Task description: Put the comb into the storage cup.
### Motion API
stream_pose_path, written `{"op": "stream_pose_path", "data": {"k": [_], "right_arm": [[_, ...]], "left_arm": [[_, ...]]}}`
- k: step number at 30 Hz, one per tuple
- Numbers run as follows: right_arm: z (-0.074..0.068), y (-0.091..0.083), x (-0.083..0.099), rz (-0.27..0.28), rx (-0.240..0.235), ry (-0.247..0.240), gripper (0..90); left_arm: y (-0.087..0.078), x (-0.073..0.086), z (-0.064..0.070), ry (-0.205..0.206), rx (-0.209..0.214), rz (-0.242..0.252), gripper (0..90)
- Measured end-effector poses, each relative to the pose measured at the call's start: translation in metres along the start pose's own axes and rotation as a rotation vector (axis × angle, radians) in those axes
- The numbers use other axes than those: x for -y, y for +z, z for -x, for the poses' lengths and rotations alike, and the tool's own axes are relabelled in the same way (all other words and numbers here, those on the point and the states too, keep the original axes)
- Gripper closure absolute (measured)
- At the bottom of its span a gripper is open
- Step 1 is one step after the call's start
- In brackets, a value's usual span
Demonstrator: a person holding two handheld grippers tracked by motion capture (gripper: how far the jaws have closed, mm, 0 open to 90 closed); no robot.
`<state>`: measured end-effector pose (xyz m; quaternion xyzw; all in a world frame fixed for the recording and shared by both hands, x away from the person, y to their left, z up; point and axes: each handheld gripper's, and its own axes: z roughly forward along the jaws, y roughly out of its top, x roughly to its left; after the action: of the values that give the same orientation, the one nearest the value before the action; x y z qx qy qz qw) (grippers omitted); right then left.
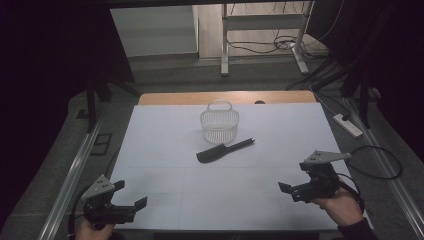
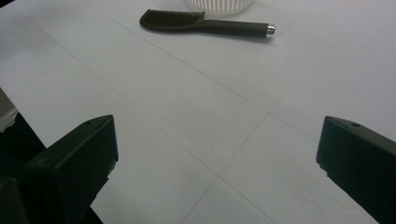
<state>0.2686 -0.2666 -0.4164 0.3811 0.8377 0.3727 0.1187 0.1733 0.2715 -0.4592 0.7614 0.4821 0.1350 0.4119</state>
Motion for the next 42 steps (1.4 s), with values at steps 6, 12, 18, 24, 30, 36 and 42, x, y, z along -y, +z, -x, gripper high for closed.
{"op": "stream_pose_path", "data": {"k": [6, 12, 18, 24, 30, 36, 42], "right_arm": [[-0.001, 0.008, -0.004, -0.018, -0.002, -0.017, 0.0], [-0.001, 0.012, -0.007, -0.03, 0.005, -0.014, 0.0], [-0.003, 0.016, -0.012, -0.036, 0.003, -0.027, 0.0], [-0.004, 0.022, -0.017, -0.032, -0.002, -0.042, 0.0], [-0.004, 0.03, -0.023, -0.026, -0.006, -0.062, 0.0], [-0.006, 0.035, -0.027, -0.042, -0.013, -0.07, 0.0], [-0.006, 0.041, -0.031, -0.044, -0.014, -0.085, 0.0]], "left_arm": [[0.0, 0.0, 0.0, -0.001, 0.001, 0.001, 1.1], [0.0, 0.0, 0.0, -0.002, 0.001, 0.001, 1.0], [0.0, 0.0, -0.001, -0.005, 0.002, 0.002, 1.0], [0.0, 0.0, -0.001, -0.004, 0.002, 0.0, 1.0], [0.0, 0.0, 0.0, 0.003, 0.003, -0.004, 1.1], [0.001, -0.001, 0.002, 0.017, -0.004, -0.012, 1.0], [0.003, -0.002, 0.003, 0.033, -0.007, -0.033, 1.0]]}}
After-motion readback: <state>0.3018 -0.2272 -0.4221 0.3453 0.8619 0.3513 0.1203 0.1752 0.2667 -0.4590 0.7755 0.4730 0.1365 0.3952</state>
